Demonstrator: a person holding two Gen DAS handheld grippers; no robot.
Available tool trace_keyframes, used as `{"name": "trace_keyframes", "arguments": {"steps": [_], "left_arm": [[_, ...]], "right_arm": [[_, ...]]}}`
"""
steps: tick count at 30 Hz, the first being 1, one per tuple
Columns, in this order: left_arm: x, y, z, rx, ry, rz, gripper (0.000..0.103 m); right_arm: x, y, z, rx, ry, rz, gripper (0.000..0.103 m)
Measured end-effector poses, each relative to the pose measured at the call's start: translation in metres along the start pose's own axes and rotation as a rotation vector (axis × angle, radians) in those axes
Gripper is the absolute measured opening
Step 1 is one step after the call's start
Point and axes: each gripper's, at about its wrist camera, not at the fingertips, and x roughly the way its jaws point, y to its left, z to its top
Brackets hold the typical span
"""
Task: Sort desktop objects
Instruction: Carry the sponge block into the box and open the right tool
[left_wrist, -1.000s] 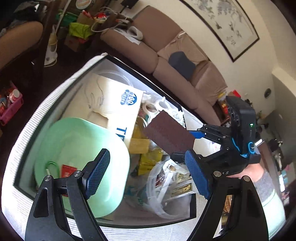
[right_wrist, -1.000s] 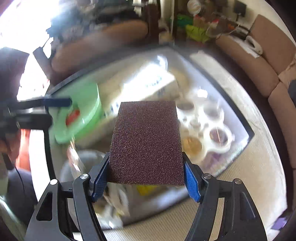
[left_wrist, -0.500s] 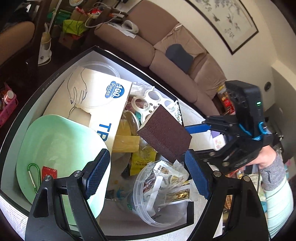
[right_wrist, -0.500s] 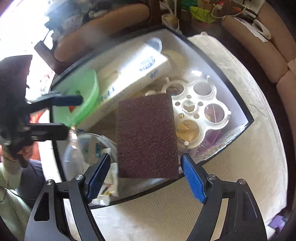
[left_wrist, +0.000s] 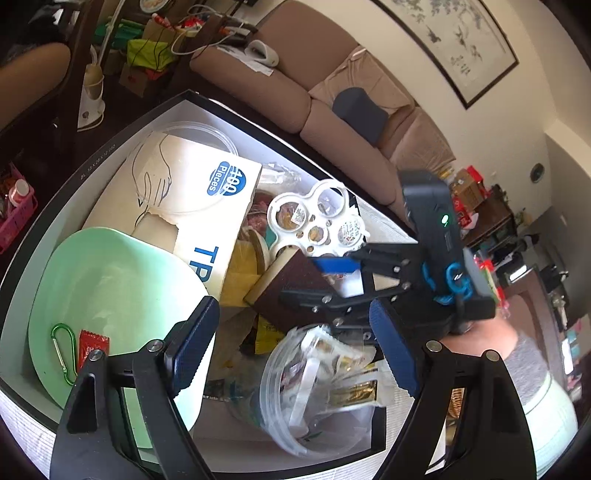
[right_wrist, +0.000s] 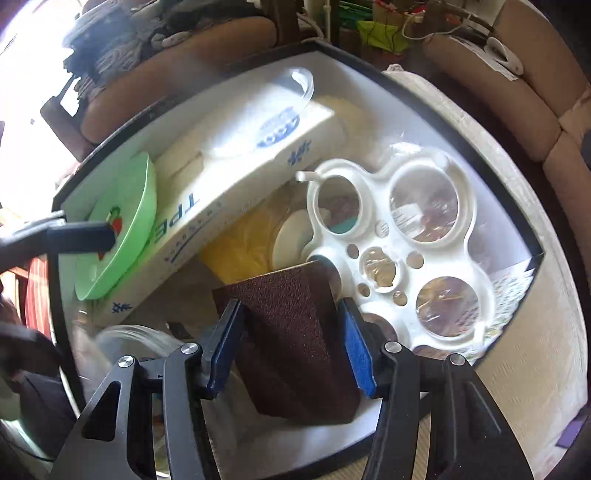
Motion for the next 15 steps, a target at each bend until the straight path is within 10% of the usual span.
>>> {"name": "trace_keyframes", "arguments": {"steps": [10,15], "left_arm": [[0.005,-0.009,-0.001,0.038,0.019,-0.008,0.082],[0.01,-0.023,-0.011,0.124,0.039,0.056,0.087]], "right_arm": [[-0.071,-0.029,-0.003,0.157,-0.235,0.098,0.058],[-0.098,-0.059,-0.02,0.37,-0.365,0.046,0.077]]}}
